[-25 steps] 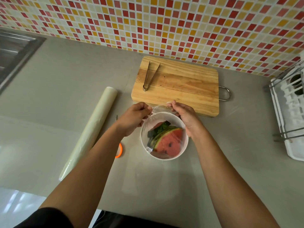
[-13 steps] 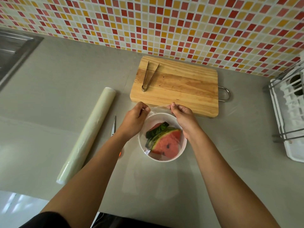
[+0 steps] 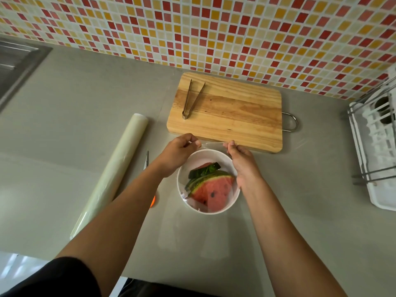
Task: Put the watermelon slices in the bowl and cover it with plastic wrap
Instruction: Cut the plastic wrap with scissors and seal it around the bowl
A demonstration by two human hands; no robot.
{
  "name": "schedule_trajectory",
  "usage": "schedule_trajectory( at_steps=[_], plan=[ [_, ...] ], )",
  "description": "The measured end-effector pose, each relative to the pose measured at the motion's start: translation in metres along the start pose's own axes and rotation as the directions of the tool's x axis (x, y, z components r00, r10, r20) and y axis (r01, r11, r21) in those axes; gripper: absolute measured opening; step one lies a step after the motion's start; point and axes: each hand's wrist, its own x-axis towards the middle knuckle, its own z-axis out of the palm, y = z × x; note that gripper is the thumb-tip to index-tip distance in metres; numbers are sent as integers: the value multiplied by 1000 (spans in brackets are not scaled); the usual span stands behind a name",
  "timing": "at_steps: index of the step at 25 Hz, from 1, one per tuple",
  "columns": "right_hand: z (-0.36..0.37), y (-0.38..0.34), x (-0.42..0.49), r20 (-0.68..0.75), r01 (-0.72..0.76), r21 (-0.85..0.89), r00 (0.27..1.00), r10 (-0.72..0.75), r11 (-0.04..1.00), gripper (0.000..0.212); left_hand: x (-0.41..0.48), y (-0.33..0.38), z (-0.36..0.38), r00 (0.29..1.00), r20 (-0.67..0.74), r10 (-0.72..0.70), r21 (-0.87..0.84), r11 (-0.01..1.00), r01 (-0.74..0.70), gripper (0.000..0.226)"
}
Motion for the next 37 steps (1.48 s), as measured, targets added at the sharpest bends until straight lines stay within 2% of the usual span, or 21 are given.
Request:
schedule_trajectory(
  at_steps=[2, 9, 12, 13, 16, 19, 22, 24, 26, 27, 28, 29, 30, 31, 33, 35, 37],
  plan=[
    [0, 0, 0, -18, -39, -23, 999, 39, 999, 26, 0, -2, 2, 998, -3, -64, -118, 991, 63, 20],
    [0, -3, 1, -80, -190, -107, 980, 182, 976, 29, 1, -9, 5, 970, -35, -242, -286, 932, 223, 14],
    [3, -1, 3, -127, -171, -93, 979, 158, 981, 13, -1, -12, 10, 947, -83, -310, -371, 892, 259, 18],
    [4, -1, 3, -139, -160, -70, 979, 149, 985, 15, -1, -13, 11, 939, -87, -332, -418, 868, 268, 21],
    [4, 2, 5, -145, -153, -72, 979, 142, 986, 40, 0, -18, 13, 942, -88, -324, -483, 841, 244, 39],
    [3, 2, 6, -165, -156, -102, 977, 138, 983, 46, 2, -18, 14, 950, -116, -290, -471, 858, 204, 54],
    [1, 2, 12, -177, -220, -111, 964, 198, 969, 50, 0, -16, 11, 965, -97, -242, -415, 891, 182, 52],
    [-2, 3, 18, -162, -253, -107, 959, 234, 962, 53, 0, -12, 7, 962, -107, -253, -276, 937, 216, 45],
    [-7, 0, 19, -177, -253, -6, 952, 248, 967, 55, -3, -10, 2, 940, -232, -250, -27, 968, 250, 38],
    [-12, -1, 15, -194, -211, 63, 956, 219, 975, 54, -8, -10, 0, 911, -346, -226, 57, 964, 261, 37],
    [-18, -2, 10, -215, -91, 119, 970, 115, 989, 51, -17, -11, -2, 871, -452, -194, 59, 967, 246, 36],
    [-22, -3, 2, -209, 68, 125, 977, -41, 990, 45, -27, -12, -3, 843, -514, -157, -14, 985, 174, 32],
    [-24, -1, -6, -129, 223, 89, 969, -211, 971, 38, -39, -16, 0, 843, -527, -111, -114, 992, 60, 28],
    [-25, 4, -15, 15, 336, 58, 941, -337, 940, 37, -51, -18, 4, 868, -494, -50, -183, 982, -48, 30],
    [-22, 17, -32, 255, 405, -32, 887, -385, 914, 55, -68, -20, 18, 946, -319, 50, -225, 966, -127, 51],
    [-17, 29, -37, 272, 426, -81, 879, -391, 901, 71, -70, -23, 31, 974, -220, 60, -200, 974, -105, 60],
    [-12, 32, -36, 235, 403, -87, 897, -374, 911, 78, -66, -21, 35, 972, -234, 30, -153, 986, -68, 61]
  ],
)
